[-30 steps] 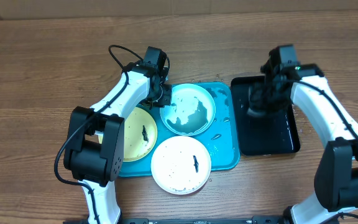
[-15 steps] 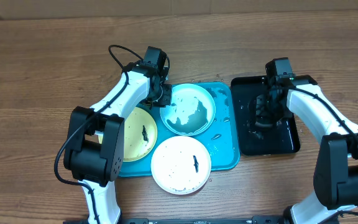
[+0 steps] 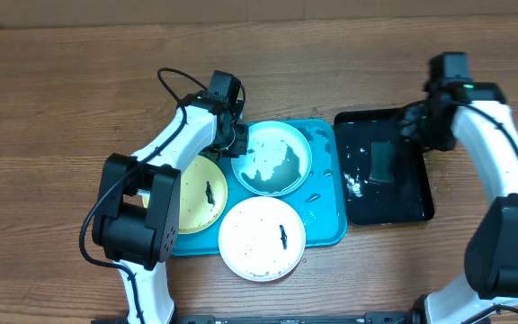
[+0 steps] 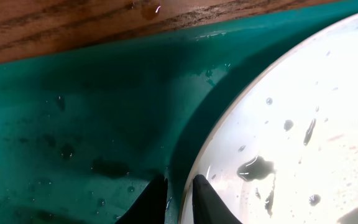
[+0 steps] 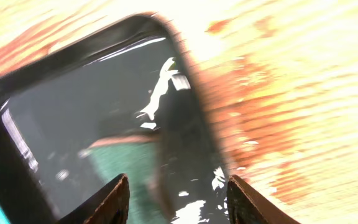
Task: Clean dirty plates on tray and stack at the side
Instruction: 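Return the sponge to the black tray and move the right arm aside, then lift the light blue plate with the left gripper and place it left of the tray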
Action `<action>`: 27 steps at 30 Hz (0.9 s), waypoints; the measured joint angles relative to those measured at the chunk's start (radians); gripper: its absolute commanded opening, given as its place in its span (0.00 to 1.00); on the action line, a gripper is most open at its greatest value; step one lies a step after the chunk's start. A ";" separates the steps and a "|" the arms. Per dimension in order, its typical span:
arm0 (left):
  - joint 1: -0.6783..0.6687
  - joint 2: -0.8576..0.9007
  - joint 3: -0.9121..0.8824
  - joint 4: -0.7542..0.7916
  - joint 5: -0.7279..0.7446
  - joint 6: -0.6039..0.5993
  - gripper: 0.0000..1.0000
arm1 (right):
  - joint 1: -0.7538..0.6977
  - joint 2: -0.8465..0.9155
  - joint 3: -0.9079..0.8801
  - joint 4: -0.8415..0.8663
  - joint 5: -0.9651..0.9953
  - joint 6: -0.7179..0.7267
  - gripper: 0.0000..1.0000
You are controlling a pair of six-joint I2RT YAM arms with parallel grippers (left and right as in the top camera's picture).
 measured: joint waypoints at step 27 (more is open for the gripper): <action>0.036 0.000 0.192 -0.087 0.032 -0.010 0.04 | -0.181 0.000 0.000 -0.023 -0.070 0.044 1.00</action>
